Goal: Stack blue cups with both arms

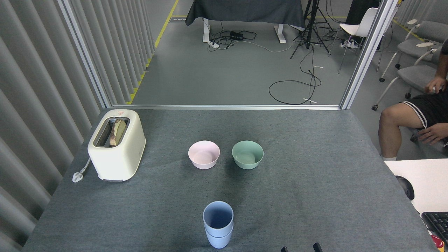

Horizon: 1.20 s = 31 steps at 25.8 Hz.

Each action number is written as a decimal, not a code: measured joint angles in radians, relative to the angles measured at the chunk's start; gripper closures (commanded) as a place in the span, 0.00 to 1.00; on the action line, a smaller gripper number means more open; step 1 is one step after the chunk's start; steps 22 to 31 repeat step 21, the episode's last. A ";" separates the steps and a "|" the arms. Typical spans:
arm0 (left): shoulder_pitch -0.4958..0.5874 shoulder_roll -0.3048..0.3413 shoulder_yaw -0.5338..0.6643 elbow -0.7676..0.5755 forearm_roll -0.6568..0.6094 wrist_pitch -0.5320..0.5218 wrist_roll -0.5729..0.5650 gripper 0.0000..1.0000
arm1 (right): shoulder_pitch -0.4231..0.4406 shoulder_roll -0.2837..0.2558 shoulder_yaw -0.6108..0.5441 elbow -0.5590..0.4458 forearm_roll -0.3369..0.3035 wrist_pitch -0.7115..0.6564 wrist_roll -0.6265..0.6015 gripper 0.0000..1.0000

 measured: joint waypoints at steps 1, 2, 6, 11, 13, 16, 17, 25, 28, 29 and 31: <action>0.001 0.000 0.001 0.000 0.000 0.000 0.000 0.00 | 0.012 -0.006 -0.001 0.003 -0.004 -0.003 -0.001 0.00; 0.002 0.000 0.002 0.000 0.000 0.000 0.000 0.00 | 0.023 -0.010 -0.002 0.004 -0.007 -0.005 -0.001 0.00; 0.003 0.000 0.006 0.000 0.001 0.002 0.000 0.00 | 0.049 -0.020 -0.005 0.008 -0.011 -0.005 -0.002 0.00; 0.003 0.000 0.018 0.001 0.002 0.030 0.000 0.00 | 0.058 -0.023 -0.006 0.010 -0.011 0.016 -0.007 0.00; 0.003 0.000 0.021 0.001 0.002 0.036 0.000 0.00 | 0.060 -0.024 -0.006 0.011 -0.008 0.041 -0.018 0.00; 0.003 0.000 0.022 0.002 0.003 0.040 0.000 0.00 | 0.062 -0.024 -0.005 0.012 -0.001 0.079 -0.029 0.00; 0.003 0.000 0.022 0.003 0.003 0.041 0.000 0.00 | 0.063 -0.024 -0.005 0.012 0.002 0.087 -0.032 0.00; 0.003 0.000 0.022 0.004 0.009 0.042 0.000 0.00 | 0.066 -0.024 -0.005 0.012 0.031 0.104 -0.035 0.00; 0.003 0.000 0.022 0.004 0.009 0.042 0.000 0.00 | 0.066 -0.024 -0.005 0.012 0.031 0.104 -0.035 0.00; 0.003 0.000 0.022 0.004 0.009 0.042 0.000 0.00 | 0.066 -0.024 -0.005 0.012 0.031 0.104 -0.035 0.00; 0.003 0.000 0.022 0.004 0.009 0.042 0.000 0.00 | 0.066 -0.024 -0.005 0.012 0.031 0.104 -0.035 0.00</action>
